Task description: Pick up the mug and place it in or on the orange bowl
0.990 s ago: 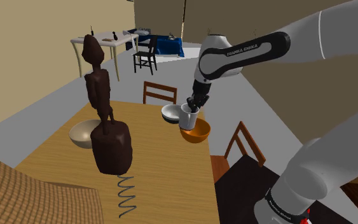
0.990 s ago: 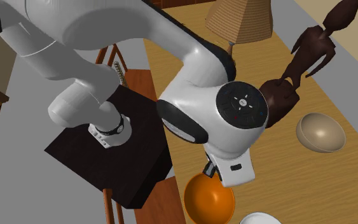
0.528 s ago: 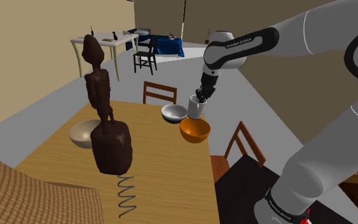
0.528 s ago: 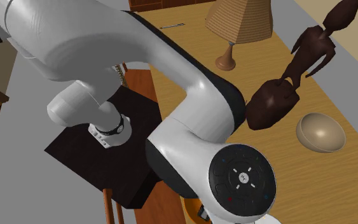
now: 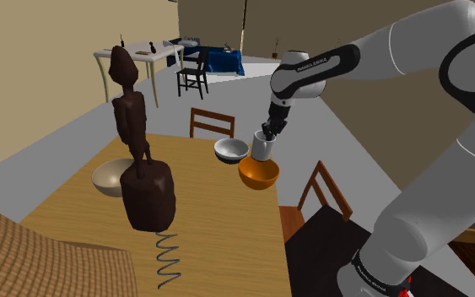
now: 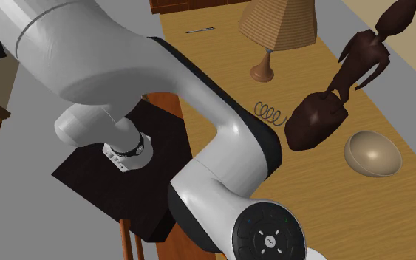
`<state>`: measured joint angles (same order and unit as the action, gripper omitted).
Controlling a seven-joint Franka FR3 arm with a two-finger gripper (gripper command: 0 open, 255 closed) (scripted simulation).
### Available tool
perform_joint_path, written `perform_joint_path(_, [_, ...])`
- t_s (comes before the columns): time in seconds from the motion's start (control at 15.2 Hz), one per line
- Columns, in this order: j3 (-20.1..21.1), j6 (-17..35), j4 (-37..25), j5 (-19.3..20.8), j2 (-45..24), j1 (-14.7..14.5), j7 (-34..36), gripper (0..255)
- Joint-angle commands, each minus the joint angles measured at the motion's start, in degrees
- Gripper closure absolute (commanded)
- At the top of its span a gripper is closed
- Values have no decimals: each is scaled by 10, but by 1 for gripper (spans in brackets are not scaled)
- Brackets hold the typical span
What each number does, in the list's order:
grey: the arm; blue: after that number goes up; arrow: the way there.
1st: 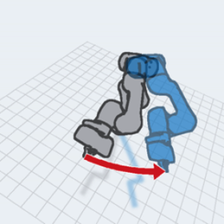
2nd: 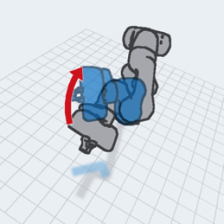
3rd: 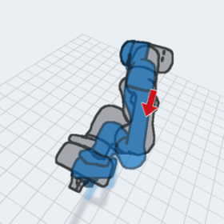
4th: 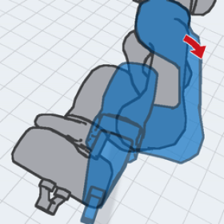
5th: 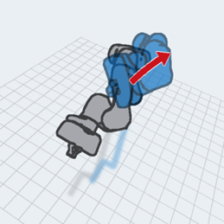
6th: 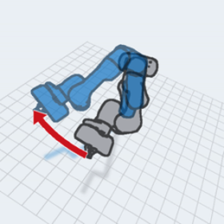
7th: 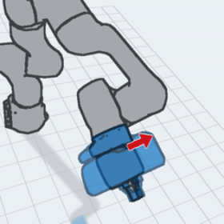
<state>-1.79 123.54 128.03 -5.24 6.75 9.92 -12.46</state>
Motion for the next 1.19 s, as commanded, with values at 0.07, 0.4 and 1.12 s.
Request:
perform_joint_path(0.07, [0, 23, 13, -2, -10, 0, -3, 255])
perform_joint_path(0.4, [0, 62, 33, -5, -29, -1, -7, 255])
perform_joint_path(1.12, [0, 92, 47, -9, -45, -1, -11, 255])
